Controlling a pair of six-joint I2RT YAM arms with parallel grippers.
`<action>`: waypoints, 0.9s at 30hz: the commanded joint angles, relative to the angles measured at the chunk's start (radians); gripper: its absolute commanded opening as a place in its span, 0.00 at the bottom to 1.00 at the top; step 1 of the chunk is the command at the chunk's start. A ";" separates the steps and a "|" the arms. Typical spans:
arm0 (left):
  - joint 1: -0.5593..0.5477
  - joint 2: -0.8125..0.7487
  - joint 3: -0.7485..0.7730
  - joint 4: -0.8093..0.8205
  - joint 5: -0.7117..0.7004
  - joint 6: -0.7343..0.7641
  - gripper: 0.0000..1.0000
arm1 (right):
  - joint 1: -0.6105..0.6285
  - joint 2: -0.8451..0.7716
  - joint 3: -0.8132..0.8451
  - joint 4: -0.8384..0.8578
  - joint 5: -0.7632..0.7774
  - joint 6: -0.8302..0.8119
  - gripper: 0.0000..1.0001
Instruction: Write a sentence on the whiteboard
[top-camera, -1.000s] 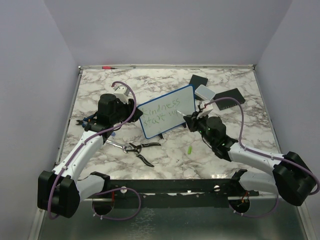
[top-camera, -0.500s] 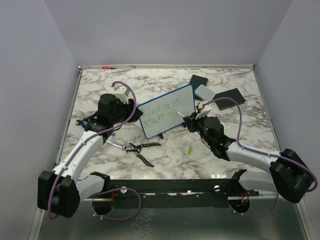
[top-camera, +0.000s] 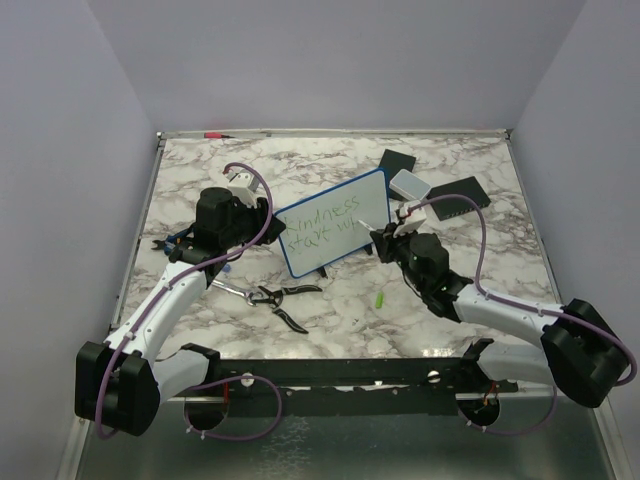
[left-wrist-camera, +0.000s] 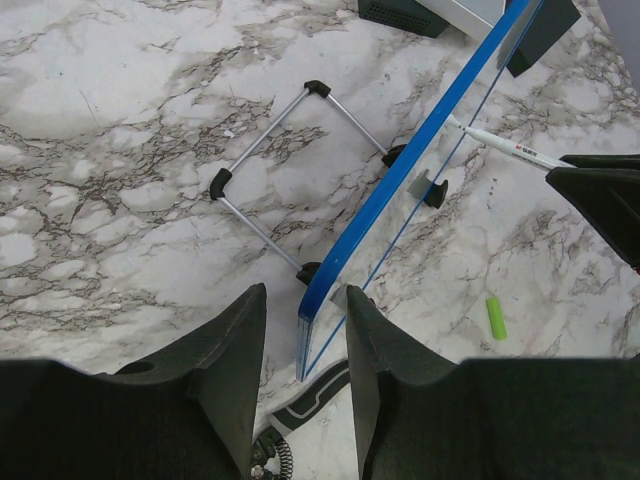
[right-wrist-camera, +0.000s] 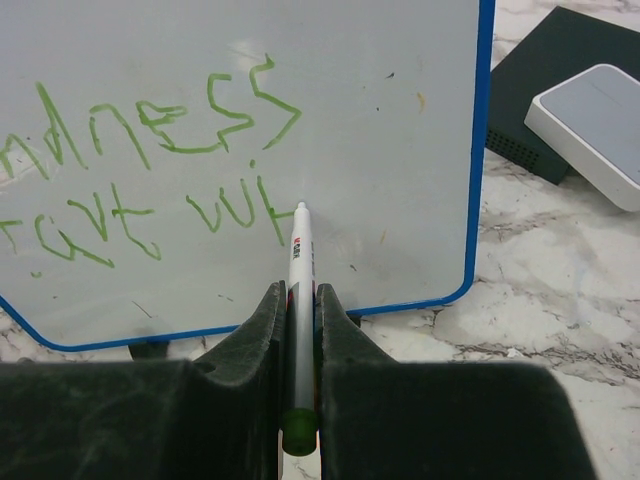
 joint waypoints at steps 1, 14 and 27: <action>0.009 -0.017 -0.010 0.010 0.011 0.009 0.38 | 0.002 -0.052 -0.006 0.047 -0.038 -0.018 0.01; 0.009 -0.022 -0.010 0.010 0.011 0.010 0.38 | 0.002 -0.001 0.041 0.074 -0.046 -0.038 0.01; 0.009 -0.025 -0.010 0.010 0.010 0.010 0.38 | 0.002 0.001 -0.011 0.041 -0.029 0.008 0.01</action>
